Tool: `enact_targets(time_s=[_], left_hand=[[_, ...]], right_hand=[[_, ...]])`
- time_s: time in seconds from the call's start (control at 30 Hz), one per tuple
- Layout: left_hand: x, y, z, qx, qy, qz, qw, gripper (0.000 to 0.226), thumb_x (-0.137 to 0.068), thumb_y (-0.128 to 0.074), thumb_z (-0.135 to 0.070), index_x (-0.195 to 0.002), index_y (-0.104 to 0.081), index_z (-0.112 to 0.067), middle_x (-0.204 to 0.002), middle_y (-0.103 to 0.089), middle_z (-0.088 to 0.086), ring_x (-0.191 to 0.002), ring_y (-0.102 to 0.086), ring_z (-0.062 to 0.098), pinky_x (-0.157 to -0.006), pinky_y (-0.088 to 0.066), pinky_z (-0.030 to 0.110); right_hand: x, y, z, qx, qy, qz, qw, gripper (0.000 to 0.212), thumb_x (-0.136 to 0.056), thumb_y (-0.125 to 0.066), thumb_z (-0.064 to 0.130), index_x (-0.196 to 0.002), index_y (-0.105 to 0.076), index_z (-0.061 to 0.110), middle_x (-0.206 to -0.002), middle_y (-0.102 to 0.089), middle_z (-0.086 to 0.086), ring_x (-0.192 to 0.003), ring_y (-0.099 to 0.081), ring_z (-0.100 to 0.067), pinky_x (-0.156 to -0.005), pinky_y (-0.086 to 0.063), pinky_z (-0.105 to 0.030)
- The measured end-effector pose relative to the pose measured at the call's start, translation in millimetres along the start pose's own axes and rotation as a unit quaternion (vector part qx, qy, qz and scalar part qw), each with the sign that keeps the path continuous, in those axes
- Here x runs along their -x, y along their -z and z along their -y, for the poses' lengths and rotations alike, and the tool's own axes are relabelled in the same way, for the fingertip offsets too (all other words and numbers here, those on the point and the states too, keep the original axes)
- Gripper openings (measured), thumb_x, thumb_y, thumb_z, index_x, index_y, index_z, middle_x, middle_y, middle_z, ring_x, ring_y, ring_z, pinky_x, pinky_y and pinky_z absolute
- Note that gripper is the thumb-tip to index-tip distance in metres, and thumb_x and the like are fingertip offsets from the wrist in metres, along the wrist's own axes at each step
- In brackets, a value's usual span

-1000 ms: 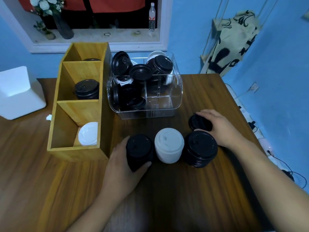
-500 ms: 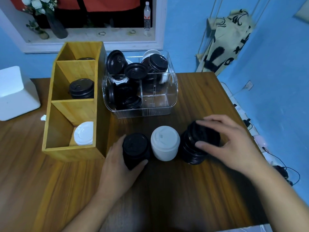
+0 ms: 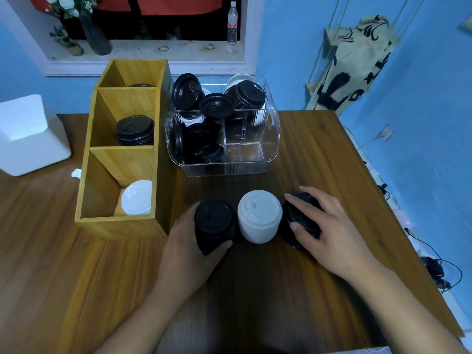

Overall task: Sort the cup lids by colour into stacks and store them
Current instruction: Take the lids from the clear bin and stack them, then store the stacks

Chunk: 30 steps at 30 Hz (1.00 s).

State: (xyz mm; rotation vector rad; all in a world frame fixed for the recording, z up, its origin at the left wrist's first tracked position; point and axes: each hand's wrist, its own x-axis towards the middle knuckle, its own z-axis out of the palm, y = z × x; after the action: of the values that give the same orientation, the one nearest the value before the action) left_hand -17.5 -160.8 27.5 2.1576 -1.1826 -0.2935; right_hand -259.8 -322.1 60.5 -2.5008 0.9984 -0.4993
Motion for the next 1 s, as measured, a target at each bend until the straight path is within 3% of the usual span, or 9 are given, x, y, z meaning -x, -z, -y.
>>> enact_targets(time_s=[0.13, 0.43, 0.6, 0.67, 0.8, 0.93, 1.0], left_hand=[[0, 0, 1, -0.002, 0.005, 0.005, 1.0, 0.105, -0.069, -0.087, -0.05, -0.154, -0.03, -0.026, -0.146, -0.048, -0.008, -0.13, -0.037, 0.0, -0.103, -0.031, 0.019], [0, -2, 5, 0.011, 0.033, 0.003, 0.999, 0.107, -0.072, -0.085, -0.052, -0.156, -0.023, -0.029, -0.152, -0.041, -0.009, -0.138, -0.036, 0.008, -0.106, -0.026, 0.018], [3, -2, 7, 0.031, 0.038, 0.014, 0.999, 0.107, -0.075, -0.083, -0.053, -0.157, -0.017, -0.034, -0.157, -0.035, -0.011, -0.142, -0.032, 0.008, -0.108, -0.024, 0.019], [3, -2, 8, 0.039, 0.038, 0.018, 0.998, 0.107, -0.075, -0.083, -0.052, -0.157, -0.016, -0.034, -0.157, -0.034, -0.011, -0.142, -0.031, 0.007, -0.108, -0.024, 0.018], [3, -2, 9, 0.035, 0.035, 0.018, 0.999, 0.107, -0.076, -0.081, -0.055, -0.157, -0.014, -0.035, -0.158, -0.032, -0.012, -0.142, -0.03, 0.006, -0.11, -0.023, 0.019], [4, -1, 8, 0.027, 0.036, 0.02, 0.999, 0.107, -0.076, -0.08, -0.058, -0.158, -0.014, -0.035, -0.159, -0.032, -0.012, -0.142, -0.029, 0.004, -0.111, -0.023, 0.019], [3, -1, 8, 0.027, 0.035, 0.021, 0.999, 0.108, -0.076, -0.079, -0.059, -0.157, -0.012, -0.037, -0.159, -0.031, -0.014, -0.138, -0.025, -0.004, -0.11, -0.021, 0.018]], right_hand=[[1, -2, 1, 0.044, -0.005, -0.006, 0.999, 0.057, -0.093, -0.043, 0.06, -0.147, -0.047, 0.042, -0.153, -0.038, 0.011, -0.141, -0.035, -0.014, -0.092, -0.052, -0.036], [-3, 3, -1, 0.089, 0.002, 0.019, 0.996, 0.058, -0.095, -0.042, 0.059, -0.149, -0.043, 0.038, -0.153, -0.035, 0.005, -0.139, -0.037, -0.02, -0.095, -0.054, -0.045], [-8, 19, 2, 0.1, 0.009, 0.081, 0.992, 0.062, -0.095, -0.031, 0.073, -0.152, -0.029, 0.049, -0.16, -0.025, 0.014, -0.148, -0.025, -0.014, -0.113, -0.04, -0.052], [-18, 29, 13, 0.068, 0.002, 0.056, 0.996, 0.065, -0.093, -0.032, 0.076, -0.151, -0.034, 0.047, -0.158, -0.031, 0.014, -0.148, -0.025, -0.012, -0.117, -0.034, -0.049], [-65, 38, 51, 0.013, 0.039, -0.04, 0.998, 0.048, -0.099, -0.048, 0.051, -0.141, -0.054, 0.031, -0.142, -0.052, 0.01, -0.134, -0.043, -0.01, -0.106, -0.034, -0.028], [-136, 20, 90, 0.017, 0.1, 0.015, 0.995, 0.033, -0.099, -0.06, 0.032, -0.131, -0.062, 0.028, -0.128, -0.063, 0.008, -0.119, -0.055, -0.011, -0.1, -0.046, -0.03], [-170, 5, 107, 0.043, 0.139, 0.057, 0.988, 0.032, -0.097, -0.061, 0.027, -0.129, -0.063, 0.025, -0.122, -0.064, 0.005, -0.113, -0.058, -0.014, -0.097, -0.049, -0.033]])
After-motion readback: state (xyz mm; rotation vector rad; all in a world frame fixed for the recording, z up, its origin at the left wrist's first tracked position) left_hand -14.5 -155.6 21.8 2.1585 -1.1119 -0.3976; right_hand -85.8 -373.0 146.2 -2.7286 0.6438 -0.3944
